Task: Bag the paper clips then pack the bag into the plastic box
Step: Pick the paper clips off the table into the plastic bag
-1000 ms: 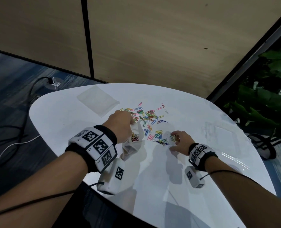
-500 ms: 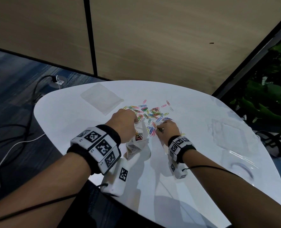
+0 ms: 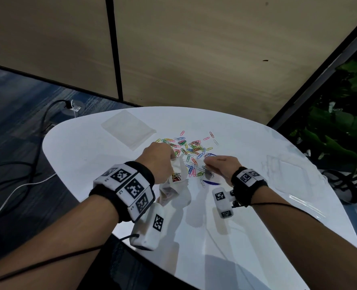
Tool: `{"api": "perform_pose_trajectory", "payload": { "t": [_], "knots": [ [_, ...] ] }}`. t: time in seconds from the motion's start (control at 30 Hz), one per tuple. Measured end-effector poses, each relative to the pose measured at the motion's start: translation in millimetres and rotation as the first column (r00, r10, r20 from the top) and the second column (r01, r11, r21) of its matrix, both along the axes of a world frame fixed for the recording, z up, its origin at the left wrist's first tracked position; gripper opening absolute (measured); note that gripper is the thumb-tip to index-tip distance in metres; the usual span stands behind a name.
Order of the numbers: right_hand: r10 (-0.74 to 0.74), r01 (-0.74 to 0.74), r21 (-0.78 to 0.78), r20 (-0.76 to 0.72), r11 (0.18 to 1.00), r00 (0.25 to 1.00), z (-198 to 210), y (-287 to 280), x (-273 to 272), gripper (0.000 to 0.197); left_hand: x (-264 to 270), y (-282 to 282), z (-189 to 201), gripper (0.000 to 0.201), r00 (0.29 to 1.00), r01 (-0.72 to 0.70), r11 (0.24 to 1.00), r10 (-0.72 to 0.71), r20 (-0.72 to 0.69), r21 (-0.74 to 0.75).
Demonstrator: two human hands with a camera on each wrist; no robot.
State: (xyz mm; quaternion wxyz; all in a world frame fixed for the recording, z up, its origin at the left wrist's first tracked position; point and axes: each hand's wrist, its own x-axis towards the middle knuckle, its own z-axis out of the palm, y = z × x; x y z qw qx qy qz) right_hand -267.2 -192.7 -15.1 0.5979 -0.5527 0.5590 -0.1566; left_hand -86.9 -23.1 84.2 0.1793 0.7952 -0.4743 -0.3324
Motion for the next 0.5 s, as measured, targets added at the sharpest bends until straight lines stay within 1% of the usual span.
{"api": "perform_pose_trajectory", "payload": {
  "t": [0.03,0.07,0.1,0.17,0.2,0.23,0.27,0.3,0.33,0.37,0.4,0.43,0.47,0.5],
  "knots": [
    [-0.016,0.008,0.058,0.143,0.998,0.99,9.9,4.5,4.2,0.006,-0.2,-1.0,-0.5,0.024,1.0,0.004,1.0,-0.004,0.008,-0.002],
    [-0.01,-0.016,0.098,0.258,0.995,0.966,21.3,10.2,9.1,0.009,-0.6,-2.0,-1.0,0.025,1.0,0.004,1.0,-0.004,0.012,-0.005],
    [0.025,-0.07,0.119,0.347,0.99,0.938,35.6,18.4,15.0,0.012,-0.7,-3.1,-1.7,0.027,1.0,0.002,1.0,-0.001,0.012,-0.007],
    [0.111,-0.172,0.109,0.427,0.979,0.898,55.5,37.3,25.6,0.01,-0.7,-4.2,-3.2,0.028,1.0,-0.014,1.0,0.014,-0.006,-0.009],
    [0.167,-0.221,0.081,0.422,0.972,0.891,62.4,47.8,30.5,0.009,-0.6,-4.4,-4.4,0.03,0.999,-0.026,1.0,0.026,-0.022,-0.01],
    [0.236,-0.265,0.024,0.387,0.964,0.892,66.7,58.4,34.9,0.008,-0.4,-4.8,-6.0,0.034,0.998,-0.04,0.999,0.039,-0.039,-0.012],
    [0.324,-0.316,-0.076,0.305,0.946,0.896,66.6,67.0,38.3,0.008,-0.3,-4.8,-6.8,0.037,0.997,-0.049,0.999,0.049,-0.056,-0.015],
    [0.413,-0.378,-0.195,0.191,0.905,0.89,65.5,73.5,41.0,0.007,0.1,-4.9,-7.5,0.037,0.996,-0.055,0.998,0.053,-0.074,-0.019],
    [0.49,-0.454,-0.316,0.042,0.833,0.87,64.6,77.7,43.0,0.007,0.7,-5.0,-7.9,0.034,0.994,-0.058,0.998,0.055,-0.089,-0.025],
    [0.551,-0.543,-0.408,-0.109,0.734,0.827,65.2,81.0,44.7,0.01,1.7,-5.0,-8.1,0.032,0.993,-0.063,0.998,0.06,-0.102,-0.026],
    [0.594,-0.622,-0.455,-0.226,0.637,0.773,66.0,82.7,45.7,0.015,2.9,-4.8,-8.1,0.032,0.991,-0.07,0.997,0.067,-0.117,-0.025],
    [0.616,-0.664,-0.47,-0.279,0.581,0.737,69.7,84.7,46.6,0.018,4.6,-4.2,-8.3,0.032,0.988,-0.08,0.997,0.076,-0.133,-0.024],
    [0.619,-0.667,-0.476,-0.282,0.573,0.733,74.3,84.7,46.5,0.02,6.6,-3.5,-8.4,0.033,0.986,-0.092,0.995,0.087,-0.145,-0.026],
    [0.605,-0.629,-0.475,-0.227,0.615,0.763,80.5,83.2,45.3,0.019,9.0,-2.7,-8.7,0.033,0.983,-0.106,0.994,0.101,-0.15,-0.027]
  ]
}}
